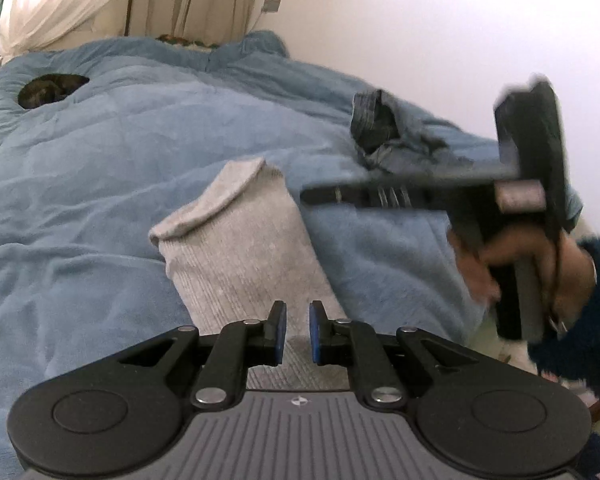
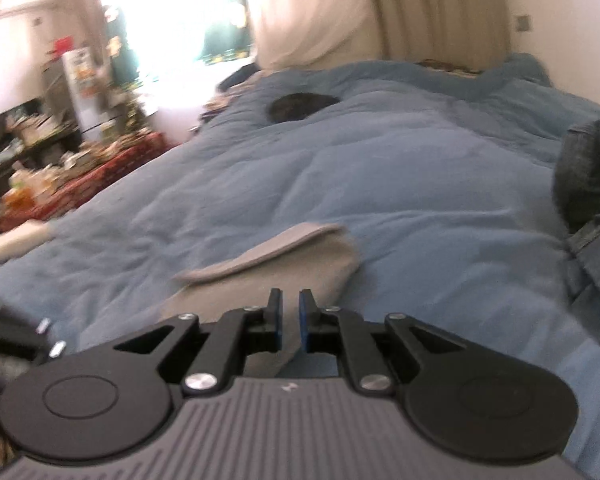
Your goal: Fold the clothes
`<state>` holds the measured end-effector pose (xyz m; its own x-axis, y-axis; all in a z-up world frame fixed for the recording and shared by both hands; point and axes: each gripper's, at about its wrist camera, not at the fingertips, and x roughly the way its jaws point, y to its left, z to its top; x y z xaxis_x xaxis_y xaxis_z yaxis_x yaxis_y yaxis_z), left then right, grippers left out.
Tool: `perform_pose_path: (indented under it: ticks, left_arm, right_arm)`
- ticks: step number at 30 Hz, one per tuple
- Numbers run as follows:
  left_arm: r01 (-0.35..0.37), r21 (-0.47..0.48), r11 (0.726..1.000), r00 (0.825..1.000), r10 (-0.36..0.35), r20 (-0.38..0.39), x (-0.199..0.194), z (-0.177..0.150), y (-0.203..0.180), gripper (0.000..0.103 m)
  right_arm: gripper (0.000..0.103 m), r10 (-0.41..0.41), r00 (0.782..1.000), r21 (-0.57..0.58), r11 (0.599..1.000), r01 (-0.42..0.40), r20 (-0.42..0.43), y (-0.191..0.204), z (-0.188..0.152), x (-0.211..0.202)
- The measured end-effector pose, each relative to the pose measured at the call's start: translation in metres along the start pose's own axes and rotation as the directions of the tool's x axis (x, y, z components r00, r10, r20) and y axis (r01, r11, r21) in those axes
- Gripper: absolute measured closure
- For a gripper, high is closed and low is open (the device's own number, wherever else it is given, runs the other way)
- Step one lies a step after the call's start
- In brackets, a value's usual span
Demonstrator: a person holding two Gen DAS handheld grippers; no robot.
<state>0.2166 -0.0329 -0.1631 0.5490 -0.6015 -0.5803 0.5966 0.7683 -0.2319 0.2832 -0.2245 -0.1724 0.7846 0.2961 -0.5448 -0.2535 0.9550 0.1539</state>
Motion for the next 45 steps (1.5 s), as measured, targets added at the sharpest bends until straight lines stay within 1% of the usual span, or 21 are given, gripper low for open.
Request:
perform_pose_path:
  ticks: [2,5,6,8,12,13,15,18,19,21,22,26,30,31,32,34,35,36,38,40,45]
  left_arm:
    - [-0.003,0.000,1.000,1.000,0.003,-0.003,0.000,0.000,0.001,0.090]
    - [-0.023,-0.005,1.000,0.999,0.022,-0.044,0.011,-0.006,0.007,0.090]
    - [-0.023,-0.011,1.000,0.999,0.022,-0.043,0.012,-0.008,0.008,0.090]
    - [-0.015,-0.024,1.000,1.000,0.014,-0.025,0.007,-0.010,0.008,0.090]
    - [-0.009,-0.033,0.999,0.998,0.011,0.064,-0.005,0.005,0.011,0.090]
    - [-0.016,-0.044,0.999,0.996,0.020,0.086,-0.006,0.011,0.015,0.093]
    - [-0.049,-0.072,0.996,0.993,0.056,0.104,0.002,0.020,0.025,0.096]
    - [-0.062,-0.122,0.991,0.991,0.075,0.107,0.018,0.028,0.045,0.097]
    - [-0.064,-0.133,0.989,0.992,0.077,0.096,0.025,0.028,0.050,0.097]
    - [-0.100,-0.132,0.986,0.992,0.109,0.062,0.037,0.024,0.053,0.098]
    - [-0.101,-0.133,0.986,0.992,0.110,0.058,0.036,0.020,0.052,0.098]
    - [-0.074,-0.141,0.987,0.995,0.082,0.058,0.018,0.004,0.044,0.098]
    - [-0.038,-0.197,0.980,0.997,0.051,0.062,0.000,-0.006,0.049,0.096]
    - [-0.033,-0.215,0.976,0.997,0.048,0.063,-0.002,-0.007,0.052,0.094]
    - [-0.032,-0.239,0.971,0.997,0.048,0.063,-0.003,-0.008,0.056,0.091]
    - [-0.029,-0.301,0.953,0.997,0.048,0.055,-0.001,-0.007,0.066,0.077]
    - [-0.025,-0.335,0.942,0.998,0.045,0.051,0.000,-0.007,0.071,0.073]
    - [-0.012,-0.364,0.931,0.998,0.033,0.052,0.001,-0.007,0.075,0.070]
    - [0.013,-0.412,0.911,0.999,0.009,0.052,0.004,-0.009,0.082,0.067]
    - [0.026,-0.449,0.893,0.999,-0.008,0.042,0.009,-0.010,0.088,0.060]
    - [0.064,-0.545,0.836,0.998,-0.048,0.042,0.021,-0.011,0.101,0.060]
  right_arm:
    - [0.093,0.041,0.999,-0.023,0.999,-0.042,-0.022,0.018,-0.007,0.001]
    - [0.093,0.013,0.999,-0.080,0.997,-0.017,-0.044,0.031,-0.017,0.010]
    - [0.093,0.004,0.999,-0.092,0.996,-0.009,-0.051,0.035,-0.019,0.013]
    - [0.093,0.005,0.999,-0.041,0.999,-0.007,-0.049,0.030,-0.019,0.011]
    - [0.093,0.024,1.000,-0.035,0.999,-0.025,-0.020,0.031,-0.011,0.002]
    - [0.093,0.028,0.999,-0.031,0.999,-0.028,-0.016,0.032,-0.009,0.000]
    - [0.093,0.031,0.999,-0.001,1.000,-0.031,-0.033,0.029,-0.007,0.003]
    - [0.092,0.036,0.998,0.025,0.999,-0.035,-0.054,0.028,-0.010,0.005]
    - [0.092,0.038,0.998,0.030,0.999,-0.036,-0.060,0.027,-0.012,0.005]
    - [0.092,0.034,0.997,0.029,0.999,-0.032,-0.067,0.028,-0.017,0.001]
    - [0.092,0.033,0.997,0.026,0.999,-0.031,-0.069,0.029,-0.020,-0.001]
    - [0.092,0.036,0.995,0.018,0.999,-0.034,-0.096,0.025,-0.033,-0.016]
    - [0.082,0.026,0.996,0.102,0.995,-0.017,-0.089,0.014,-0.039,-0.026]
    - [0.081,0.029,0.996,0.146,0.989,-0.016,-0.085,0.009,-0.039,-0.024]
    - [0.079,0.031,0.996,0.189,0.982,-0.015,-0.080,0.005,-0.039,-0.022]
    - [0.077,0.034,0.997,0.275,0.961,-0.014,-0.070,-0.005,-0.040,-0.018]
    - [0.075,0.036,0.997,0.317,0.948,-0.014,-0.064,-0.010,-0.040,-0.016]
    - [0.073,0.038,0.998,0.354,0.935,-0.014,-0.059,-0.014,-0.040,-0.014]
    - [0.071,0.044,0.998,0.398,0.917,-0.021,-0.050,-0.018,-0.040,-0.008]
    - [0.070,0.051,0.998,0.439,0.898,-0.028,-0.041,-0.021,-0.041,-0.002]
    - [0.068,0.080,0.996,0.491,0.870,-0.053,-0.036,-0.032,-0.044,0.015]
